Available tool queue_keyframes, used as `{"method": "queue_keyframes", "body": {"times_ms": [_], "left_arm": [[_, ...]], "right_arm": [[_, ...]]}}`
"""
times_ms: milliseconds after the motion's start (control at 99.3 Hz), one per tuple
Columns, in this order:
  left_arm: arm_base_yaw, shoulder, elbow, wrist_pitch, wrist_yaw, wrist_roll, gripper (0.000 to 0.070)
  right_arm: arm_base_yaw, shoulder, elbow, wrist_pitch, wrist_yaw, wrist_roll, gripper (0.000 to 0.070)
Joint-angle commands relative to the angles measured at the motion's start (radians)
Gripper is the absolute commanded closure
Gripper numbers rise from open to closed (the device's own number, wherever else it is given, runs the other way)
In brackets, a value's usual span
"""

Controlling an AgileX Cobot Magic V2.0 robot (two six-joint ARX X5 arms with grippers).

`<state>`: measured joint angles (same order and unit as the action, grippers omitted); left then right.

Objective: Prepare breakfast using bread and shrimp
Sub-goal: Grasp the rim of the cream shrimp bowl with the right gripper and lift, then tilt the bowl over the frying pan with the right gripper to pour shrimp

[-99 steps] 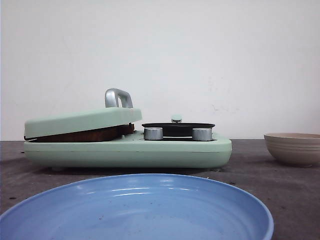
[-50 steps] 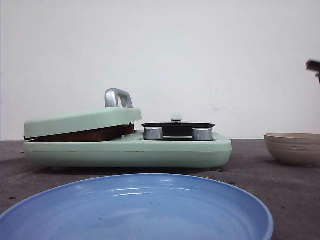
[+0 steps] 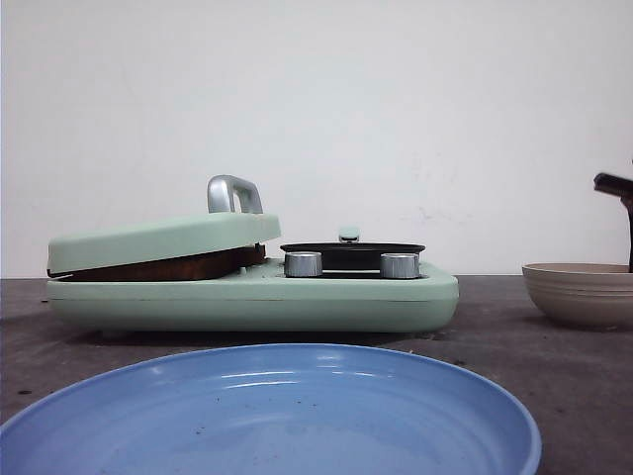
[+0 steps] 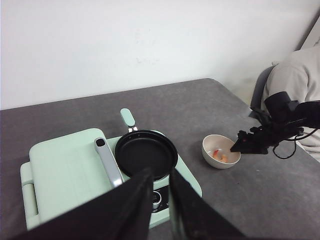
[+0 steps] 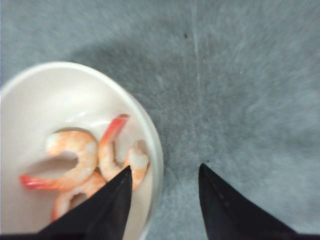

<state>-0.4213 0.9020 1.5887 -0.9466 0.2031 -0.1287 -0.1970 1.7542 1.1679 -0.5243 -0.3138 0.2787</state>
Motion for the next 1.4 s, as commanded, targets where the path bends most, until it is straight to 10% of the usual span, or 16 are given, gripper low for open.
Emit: {"method": "queue_keyframes", "body": {"times_ms": [0,272,986,1389], "left_arm": [[-0.005,0.006,0.021,0.007,-0.004,0.01,0.07],[-0.005,0.006,0.021,-0.01,-0.004,0.01,0.07],[-0.005,0.005,0.021,-0.026,-0.001,0.013,0.07],[-0.012,0.003,0.021,-0.026,0.0,0.013,0.07]], "right_arm": [[-0.003,0.037,0.019,0.024,-0.027,0.027,0.0468],[-0.003,0.061,0.019,0.084,-0.054,0.037,0.0687],[0.233,-0.05,0.144,0.446,-0.232,0.126,0.0693],[0.541,-0.035,0.28,0.5,0.164,-0.106,0.0694]]}}
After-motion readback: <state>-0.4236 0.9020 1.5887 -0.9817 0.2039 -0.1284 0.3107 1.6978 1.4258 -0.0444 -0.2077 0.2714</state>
